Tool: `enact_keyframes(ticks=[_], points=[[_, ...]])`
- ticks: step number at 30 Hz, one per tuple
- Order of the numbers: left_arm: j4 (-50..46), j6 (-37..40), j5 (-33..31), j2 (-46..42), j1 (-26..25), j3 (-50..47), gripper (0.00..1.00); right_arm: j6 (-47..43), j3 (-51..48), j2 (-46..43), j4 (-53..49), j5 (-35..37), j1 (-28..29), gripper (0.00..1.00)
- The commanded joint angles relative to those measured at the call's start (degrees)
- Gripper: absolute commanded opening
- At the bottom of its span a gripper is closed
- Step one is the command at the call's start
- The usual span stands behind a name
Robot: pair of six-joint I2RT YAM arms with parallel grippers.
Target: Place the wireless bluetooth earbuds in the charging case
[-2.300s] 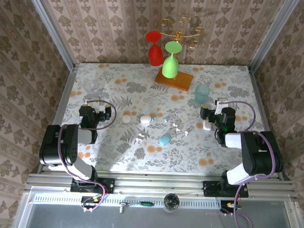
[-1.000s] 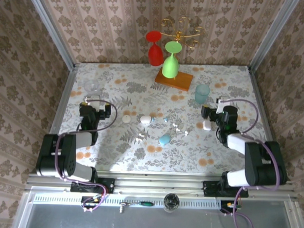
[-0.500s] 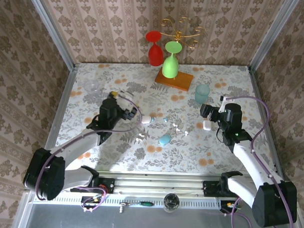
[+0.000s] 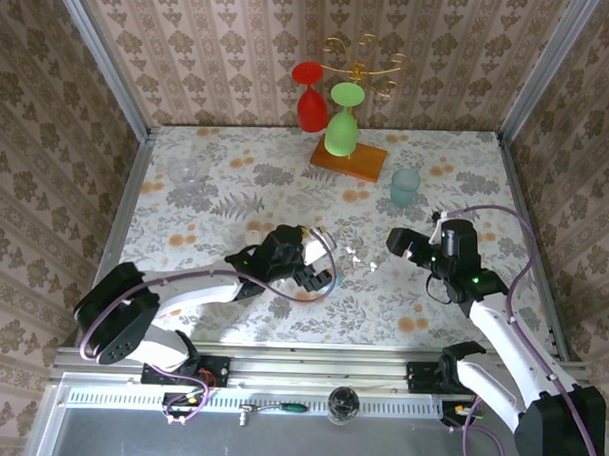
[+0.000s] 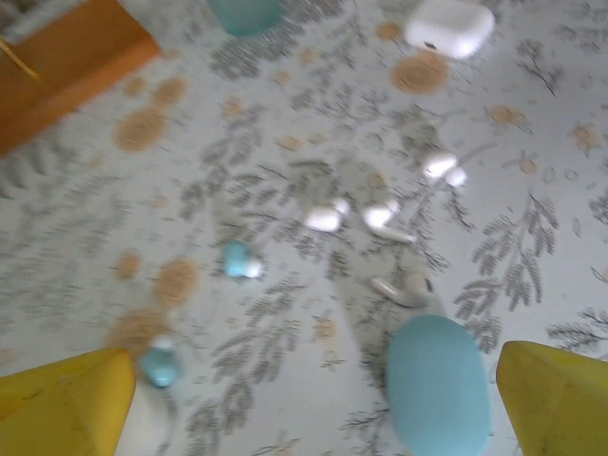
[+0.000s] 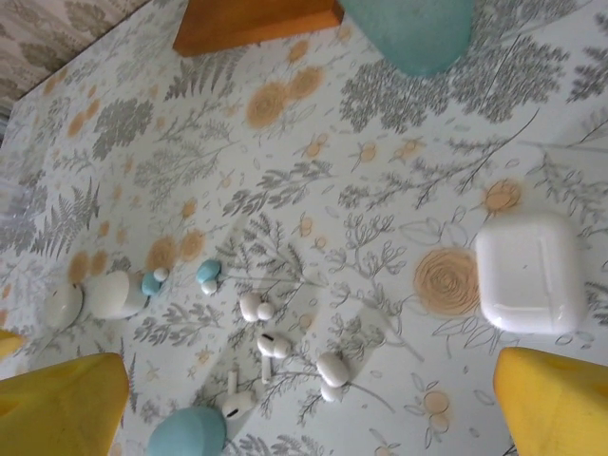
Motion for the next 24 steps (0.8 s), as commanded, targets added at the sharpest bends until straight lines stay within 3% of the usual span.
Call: enact_keyframes(ticks=[1,13,24], points=[[4.6,-3.4,2.4,4.3,-0.2,-0.1,0.98,2.6,-1.4,-0.3,-1.0,-2.3,0.4,1.0],[10.0,-3.8,5.0,12.8,-2.0,-0.6,0.97,2.7,-2.0,1.0,-0.1,-1.7,0.5,1.0],[7.6,-1.7,3.7,16.1,-1.4,-0.7,0.9,2.8,-2.2,0.9,-0.3,-1.6,0.5,1.0]])
